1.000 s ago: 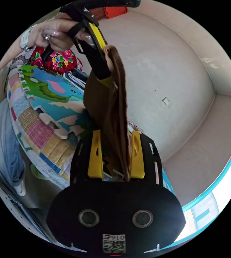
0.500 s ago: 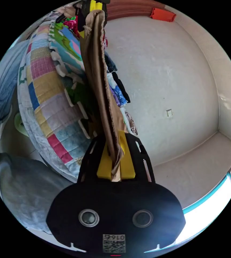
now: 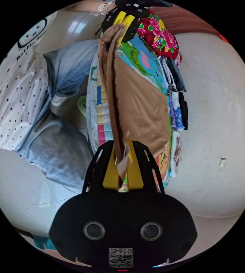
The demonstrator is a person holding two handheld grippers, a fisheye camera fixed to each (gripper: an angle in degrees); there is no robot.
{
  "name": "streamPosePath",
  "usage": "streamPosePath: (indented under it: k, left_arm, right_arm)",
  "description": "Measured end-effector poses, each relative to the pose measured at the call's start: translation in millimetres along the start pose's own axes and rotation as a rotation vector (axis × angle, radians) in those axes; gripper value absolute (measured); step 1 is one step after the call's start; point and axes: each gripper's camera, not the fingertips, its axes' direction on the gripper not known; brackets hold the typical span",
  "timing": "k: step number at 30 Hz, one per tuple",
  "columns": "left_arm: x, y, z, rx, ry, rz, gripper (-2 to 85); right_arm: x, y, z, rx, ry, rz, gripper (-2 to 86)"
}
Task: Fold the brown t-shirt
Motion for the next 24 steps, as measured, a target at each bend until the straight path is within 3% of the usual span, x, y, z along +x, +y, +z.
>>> streamPosePath:
  k: [6, 10, 17, 24]
  left_arm:
    - [-39.7, 3.3, -9.7, 0.015, 0.163, -0.07, -1.0]
    - [-86.9, 0.9, -36.8, 0.04, 0.164, -0.148, -1.0]
    - [-247.5, -4.3, -68.1, 0.048, 0.129, -0.295, -1.0]
    - [-447.7, 32.8, 17.1, -0.11, 0.206, -0.486, -1.0]
  right_arm:
    - [86.4, -18.4, 3.8, -0.1, -0.303, -0.143, 0.0]
    - [182.4, -26.2, 12.0, -0.103, -0.524, -0.195, -0.1]
    - [386.8, -39.4, 92.2, -0.067, -0.886, -0.312, -0.1]
    - [529.2, -71.2, 249.8, -0.207, -1.096, -0.208, -0.1]
